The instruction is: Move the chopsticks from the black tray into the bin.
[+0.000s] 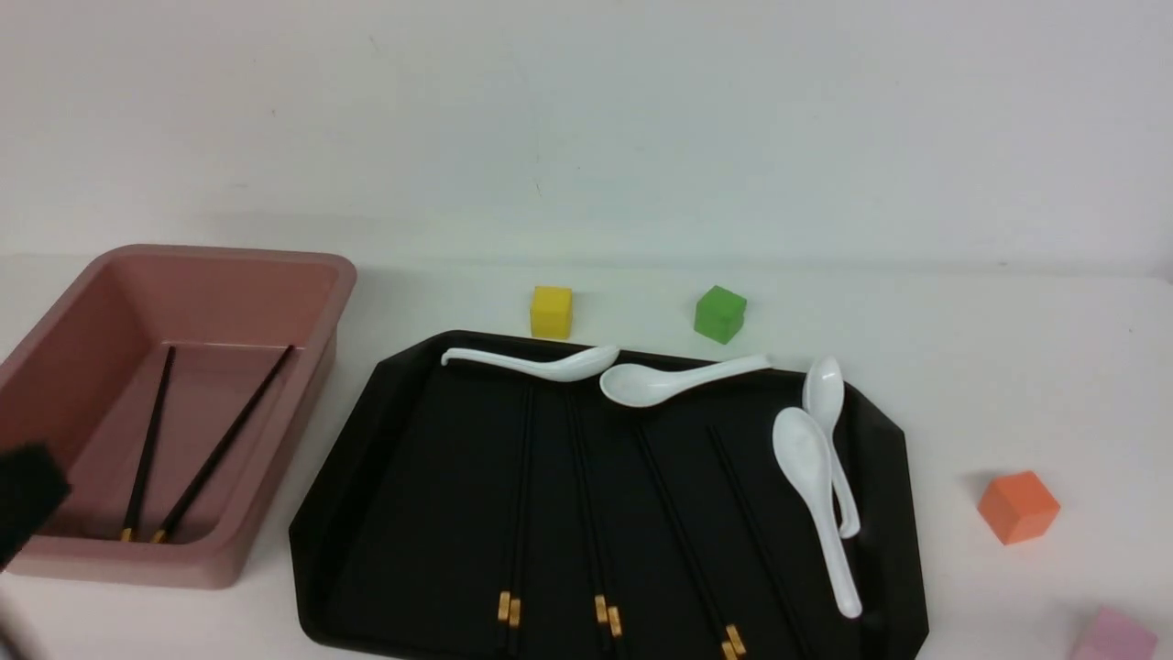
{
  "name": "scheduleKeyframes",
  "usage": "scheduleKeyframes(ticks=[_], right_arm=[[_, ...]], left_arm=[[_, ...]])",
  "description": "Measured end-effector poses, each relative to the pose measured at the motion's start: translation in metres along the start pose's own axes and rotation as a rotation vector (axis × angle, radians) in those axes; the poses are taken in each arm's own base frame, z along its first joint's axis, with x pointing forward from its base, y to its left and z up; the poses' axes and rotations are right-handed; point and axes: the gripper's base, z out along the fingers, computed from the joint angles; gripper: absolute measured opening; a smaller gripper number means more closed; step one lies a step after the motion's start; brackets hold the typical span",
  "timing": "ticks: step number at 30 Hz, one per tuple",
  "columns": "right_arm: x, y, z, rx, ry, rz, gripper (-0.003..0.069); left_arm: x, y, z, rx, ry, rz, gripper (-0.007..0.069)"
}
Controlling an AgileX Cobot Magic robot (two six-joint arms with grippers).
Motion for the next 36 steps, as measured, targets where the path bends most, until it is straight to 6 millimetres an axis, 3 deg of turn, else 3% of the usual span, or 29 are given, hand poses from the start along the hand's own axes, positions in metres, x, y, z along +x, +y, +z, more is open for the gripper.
scheduleKeyframes(ticks=[5,15,23,28,36], right_arm=[[0.000,0.000,0.000,0.000,0.000,0.000,0.0240],[0.000,0.000,0.000,0.000,0.000,0.000,0.0240],[0.000,0.000,0.000,0.000,0.000,0.000,0.0240],[0.000,0.000,0.000,0.000,0.000,0.000,0.0240],[0.000,0.000,0.000,0.000,0.000,0.000,0.0240]], left_arm=[[0.022,0.013,-0.020,0.015,-0.242,-0.070,-0.0013],[0.025,0.017,-0.021,0.014,-0.275,-0.092,-0.0013],[0.030,0.022,-0.020,-0.073,-0.225,0.137,-0.0013],[0.039,0.030,-0.017,-0.120,-0.164,0.184,-0.0013],[0.080,0.064,-0.006,-0.188,0.042,0.191,-0.0013]])
